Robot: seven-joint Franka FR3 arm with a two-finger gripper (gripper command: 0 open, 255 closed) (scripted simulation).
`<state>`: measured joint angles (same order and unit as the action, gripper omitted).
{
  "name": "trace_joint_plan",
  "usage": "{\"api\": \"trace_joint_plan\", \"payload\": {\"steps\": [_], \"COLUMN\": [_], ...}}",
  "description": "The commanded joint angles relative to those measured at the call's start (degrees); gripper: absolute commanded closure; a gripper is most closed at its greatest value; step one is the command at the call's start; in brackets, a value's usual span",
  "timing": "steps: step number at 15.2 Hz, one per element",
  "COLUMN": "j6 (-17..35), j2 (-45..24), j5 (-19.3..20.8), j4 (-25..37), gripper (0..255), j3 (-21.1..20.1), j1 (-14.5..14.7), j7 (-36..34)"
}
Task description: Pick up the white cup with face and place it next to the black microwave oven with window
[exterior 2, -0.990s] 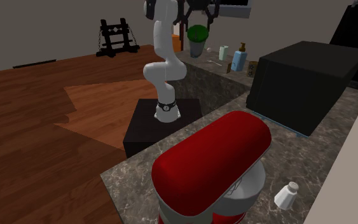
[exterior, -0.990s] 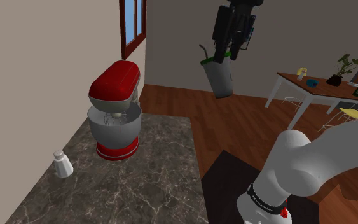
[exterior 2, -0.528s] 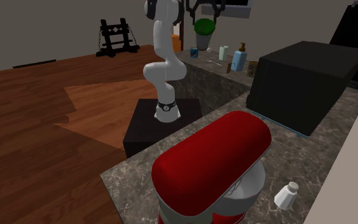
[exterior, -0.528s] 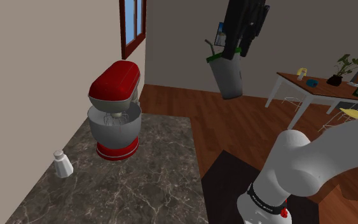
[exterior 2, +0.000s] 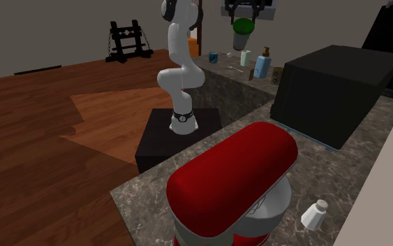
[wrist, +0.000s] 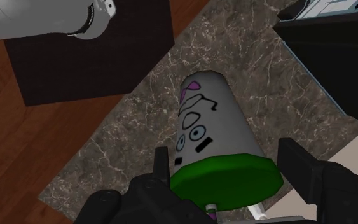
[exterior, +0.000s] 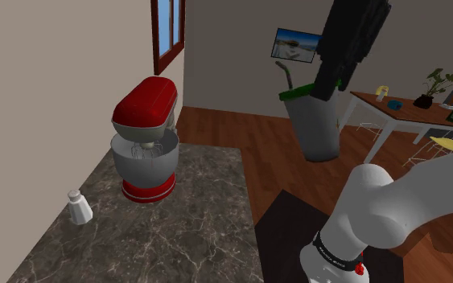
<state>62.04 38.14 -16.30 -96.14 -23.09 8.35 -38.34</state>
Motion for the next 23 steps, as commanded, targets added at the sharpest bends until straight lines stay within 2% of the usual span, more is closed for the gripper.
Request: {"api": "trace_joint_plan", "payload": {"steps": [1,9,15,18,20,22,23], "j6": [-0.6,-1.4,-1.4,-1.3,-1.3,-1.5,-1.9], "j2": [0.2,-1.2,-4.7,-7.3,-9.3,-11.1,-11.7], "j5": [-1.7,-8.0,-11.3,-12.2,-12.5,-12.7,-13.0], "j4": [1.2,7.4,15.2,20.4,24.5,29.3,32.1], "gripper": [255,255,255,255,255,255,255], "j3": [-2.3,-13.1,-23.9,-31.3,-37.5,-45.4,-49.9], "j1": [0.1,-0.7,-3.7,-6.9,-10.2,-15.4,-19.0], "j7": [-3.2,-15.9,-26.4,-32.0,-36.0,-39.8,-41.7]}}
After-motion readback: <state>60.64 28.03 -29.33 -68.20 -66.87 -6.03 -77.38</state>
